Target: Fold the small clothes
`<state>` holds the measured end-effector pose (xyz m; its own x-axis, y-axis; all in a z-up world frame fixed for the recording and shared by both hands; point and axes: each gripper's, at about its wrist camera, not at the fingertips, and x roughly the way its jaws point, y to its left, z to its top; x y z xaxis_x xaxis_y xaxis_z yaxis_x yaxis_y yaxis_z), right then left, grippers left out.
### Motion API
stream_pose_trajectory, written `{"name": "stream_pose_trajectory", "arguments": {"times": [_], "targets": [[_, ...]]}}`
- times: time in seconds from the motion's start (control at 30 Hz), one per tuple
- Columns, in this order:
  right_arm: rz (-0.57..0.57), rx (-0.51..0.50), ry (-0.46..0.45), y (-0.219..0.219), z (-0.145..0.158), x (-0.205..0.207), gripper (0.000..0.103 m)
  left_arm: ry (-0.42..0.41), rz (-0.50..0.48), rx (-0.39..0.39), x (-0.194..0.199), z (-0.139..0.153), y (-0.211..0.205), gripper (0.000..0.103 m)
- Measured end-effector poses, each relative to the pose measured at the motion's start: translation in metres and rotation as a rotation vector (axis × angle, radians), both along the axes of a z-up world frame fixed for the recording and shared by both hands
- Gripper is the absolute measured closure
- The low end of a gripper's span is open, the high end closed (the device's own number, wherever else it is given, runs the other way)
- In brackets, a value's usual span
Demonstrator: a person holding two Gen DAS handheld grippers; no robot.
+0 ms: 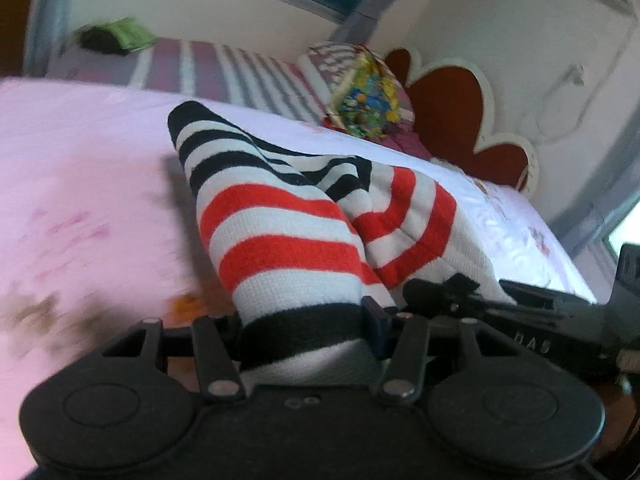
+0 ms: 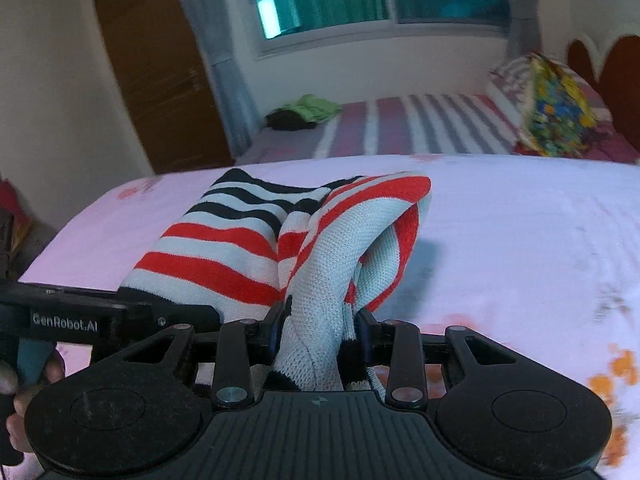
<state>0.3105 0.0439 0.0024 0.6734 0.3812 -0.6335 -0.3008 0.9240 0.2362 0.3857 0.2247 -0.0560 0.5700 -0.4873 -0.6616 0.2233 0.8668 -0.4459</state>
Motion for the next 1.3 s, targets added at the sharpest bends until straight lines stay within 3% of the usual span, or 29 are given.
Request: {"name": "stream_pose_trajectory", "arguments": {"times": [0.23, 0.4, 0.47, 0.53, 0.6, 0.67, 0.7, 0.73, 0.77, 0.8, 0.83, 0.9, 0.97, 1.07, 1.13, 1.17, 1.23, 1.3], "targets": [[0.052, -0.008, 0.028, 0.069, -0.026, 0.0, 0.068, 0.035, 0.086, -0.024, -0.019, -0.023, 0.058, 0.052], [0.017, -0.014, 0.059, 0.072, -0.047, 0.01, 0.067, 0.022, 0.097, -0.037, -0.021, -0.035, 0.065, 0.048], [-0.029, 0.023, 0.11, 0.057, -0.056, 0.018, 0.066, 0.023, 0.108, -0.027, -0.022, -0.039, 0.067, 0.028], [-0.078, 0.114, 0.163, 0.035, -0.067, 0.022, 0.047, -0.005, 0.109, 0.043, -0.027, -0.038, 0.066, 0.014], [-0.143, 0.2, 0.226, 0.013, -0.073, 0.023, 0.033, -0.015, 0.11, 0.059, -0.034, -0.036, 0.075, 0.011], [-0.197, 0.273, 0.219, -0.007, -0.065, 0.02, 0.033, -0.023, 0.123, 0.042, -0.046, -0.031, 0.09, 0.012], [-0.215, 0.265, 0.174, -0.015, -0.056, 0.017, 0.039, -0.043, 0.136, 0.038, -0.055, -0.024, 0.098, 0.016], [-0.213, 0.27, 0.135, -0.023, -0.046, 0.015, 0.057, -0.061, 0.152, 0.041, -0.062, -0.019, 0.105, 0.027], [-0.199, 0.293, 0.111, -0.026, -0.038, 0.015, 0.069, -0.08, 0.168, 0.041, -0.068, -0.009, 0.111, 0.033], [-0.176, 0.302, 0.088, -0.028, -0.03, 0.018, 0.085, -0.098, 0.178, 0.036, -0.07, -0.004, 0.116, 0.035], [-0.151, 0.285, 0.068, -0.025, -0.025, 0.02, 0.093, -0.133, 0.183, 0.025, -0.072, 0.006, 0.114, 0.035], [-0.065, 0.202, 0.035, -0.008, -0.018, 0.026, 0.096, -0.182, 0.132, 0.029, -0.064, 0.019, 0.093, 0.035], [-0.005, 0.141, 0.042, 0.011, -0.023, 0.035, 0.096, -0.2, 0.054, 0.126, -0.05, 0.023, 0.061, 0.034], [-0.013, -0.038, 0.105, 0.034, -0.052, 0.054, 0.096, -0.108, -0.025, 0.281, -0.025, -0.005, 0.025, 0.036], [-0.027, -0.029, 0.116, 0.034, -0.057, 0.059, 0.096, -0.125, -0.04, 0.345, -0.025, -0.012, 0.015, 0.035], [-0.029, -0.041, 0.116, 0.036, -0.051, 0.056, 0.096, -0.12, -0.044, 0.355, -0.027, -0.007, 0.014, 0.04], [-0.01, -0.029, 0.057, 0.034, -0.031, 0.038, 0.096, -0.147, -0.044, 0.336, -0.043, 0.008, 0.018, 0.05], [0.031, -0.006, 0.036, 0.028, -0.018, 0.01, 0.096, -0.179, -0.02, 0.33, -0.066, 0.014, 0.023, 0.05]]}}
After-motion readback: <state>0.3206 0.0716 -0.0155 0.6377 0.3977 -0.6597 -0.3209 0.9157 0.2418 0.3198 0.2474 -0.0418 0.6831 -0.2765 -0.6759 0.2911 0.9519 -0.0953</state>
